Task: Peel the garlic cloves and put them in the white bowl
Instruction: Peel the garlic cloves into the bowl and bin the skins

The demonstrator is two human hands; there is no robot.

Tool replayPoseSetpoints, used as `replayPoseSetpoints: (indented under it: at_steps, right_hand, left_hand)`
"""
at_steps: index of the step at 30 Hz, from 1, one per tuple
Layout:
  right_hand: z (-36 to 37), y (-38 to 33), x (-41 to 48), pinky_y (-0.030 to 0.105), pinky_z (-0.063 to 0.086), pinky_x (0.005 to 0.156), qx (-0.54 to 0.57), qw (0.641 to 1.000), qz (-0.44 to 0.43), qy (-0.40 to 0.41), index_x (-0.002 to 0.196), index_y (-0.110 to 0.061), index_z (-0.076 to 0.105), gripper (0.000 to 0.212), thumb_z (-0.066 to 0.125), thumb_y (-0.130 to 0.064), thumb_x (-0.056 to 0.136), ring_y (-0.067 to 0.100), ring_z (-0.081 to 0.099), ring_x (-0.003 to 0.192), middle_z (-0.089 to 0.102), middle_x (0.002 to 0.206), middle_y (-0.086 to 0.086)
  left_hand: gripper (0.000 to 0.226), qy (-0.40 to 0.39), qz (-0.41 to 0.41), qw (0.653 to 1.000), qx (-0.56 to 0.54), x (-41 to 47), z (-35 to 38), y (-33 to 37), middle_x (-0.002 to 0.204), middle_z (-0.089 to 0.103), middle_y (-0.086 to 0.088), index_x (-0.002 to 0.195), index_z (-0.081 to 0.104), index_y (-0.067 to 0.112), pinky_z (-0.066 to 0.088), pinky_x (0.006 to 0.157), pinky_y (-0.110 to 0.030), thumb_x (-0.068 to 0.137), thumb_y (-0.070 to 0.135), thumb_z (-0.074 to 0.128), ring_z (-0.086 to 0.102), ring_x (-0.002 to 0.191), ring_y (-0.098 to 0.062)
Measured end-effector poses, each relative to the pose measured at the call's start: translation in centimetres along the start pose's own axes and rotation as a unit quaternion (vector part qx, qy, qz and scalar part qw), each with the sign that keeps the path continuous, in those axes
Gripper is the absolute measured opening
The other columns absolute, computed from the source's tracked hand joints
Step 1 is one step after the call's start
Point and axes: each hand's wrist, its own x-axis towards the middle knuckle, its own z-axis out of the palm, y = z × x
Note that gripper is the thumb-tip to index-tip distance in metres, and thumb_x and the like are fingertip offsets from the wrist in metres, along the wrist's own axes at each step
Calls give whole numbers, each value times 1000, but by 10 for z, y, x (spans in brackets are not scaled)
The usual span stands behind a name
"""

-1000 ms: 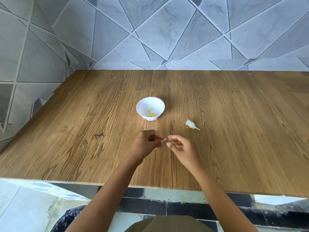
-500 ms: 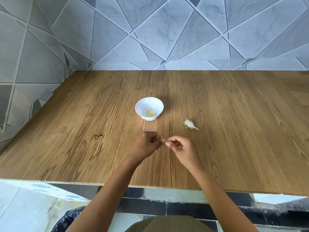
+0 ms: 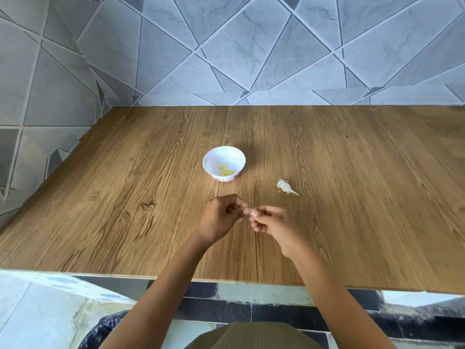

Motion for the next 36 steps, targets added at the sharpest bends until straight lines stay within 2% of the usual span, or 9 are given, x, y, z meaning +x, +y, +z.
replayPoseSetpoints:
  at_steps: [5,9,13,17,19,21,22,27,36]
  right_hand:
    - [-8,-14,-7,16,50,55,163,978,101,-84,83,-2,64,13,53,0,90,7,59,57,62,66,3]
    - [-6,2,-4,16,48,62,-107,991,-77,12,86,-9,65,9,58,-9,92,5,57,64,62,72,-3]
    - [-6,19,4,19,44,53,-353,856,-356,126,80,-8,63,7,63,-8,87,8,56,60,64,75,-4]
    - [-4,23,6,16,39,46,-421,773,-442,176,79,-6,64,10,61,-14,85,5,49,51,64,72,-2]
    - [2,23,1,15,45,51,-337,851,-367,165,81,-7,67,9,62,-12,87,6,57,57,65,71,-2]
    - [6,12,-5,17,51,58,-122,974,-165,94,82,-7,68,10,62,-8,89,11,61,63,66,71,2]
    - [6,6,-7,18,52,59,-17,996,-64,51,83,-6,68,11,61,-7,90,12,62,64,67,71,4]
    - [-2,-5,-7,17,51,54,135,987,79,-38,81,-3,66,16,55,-6,92,9,60,57,64,65,4]
    - [-5,2,-10,16,49,62,-98,994,-51,-2,87,-6,66,15,54,-13,95,3,57,63,62,72,0]
  left_hand:
    - [7,-87,19,992,-86,0,-10,9,74,65,-7,85,67,7,50,66,-25,88,2,62,59,69,-13]
    - [9,-73,-54,994,-57,2,-8,11,70,65,-8,84,67,-1,48,61,-21,89,0,59,59,63,-10]
    - [10,-15,-77,996,-30,1,-1,7,67,64,-12,78,67,2,46,61,-26,86,3,62,56,59,-13]
    - [12,19,-109,992,-59,2,5,3,67,63,-12,73,65,4,45,65,-34,84,4,60,56,61,-16]
    - [14,40,-113,990,-72,1,9,3,65,62,-9,71,63,6,44,64,-33,84,2,58,54,61,-15]
    - [15,52,-87,993,-58,0,11,3,65,62,-5,71,63,8,44,64,-32,83,2,59,53,62,-14]
    - [14,50,-65,996,-44,-1,10,2,66,62,-4,71,63,9,44,64,-32,83,3,60,53,62,-13]
    - [6,23,15,1000,10,2,6,-1,66,64,4,74,64,10,47,62,-28,79,14,63,56,62,-11]
    - [11,-48,-15,998,-36,1,-4,8,69,65,-2,80,67,11,50,63,-32,89,7,62,59,64,-15]
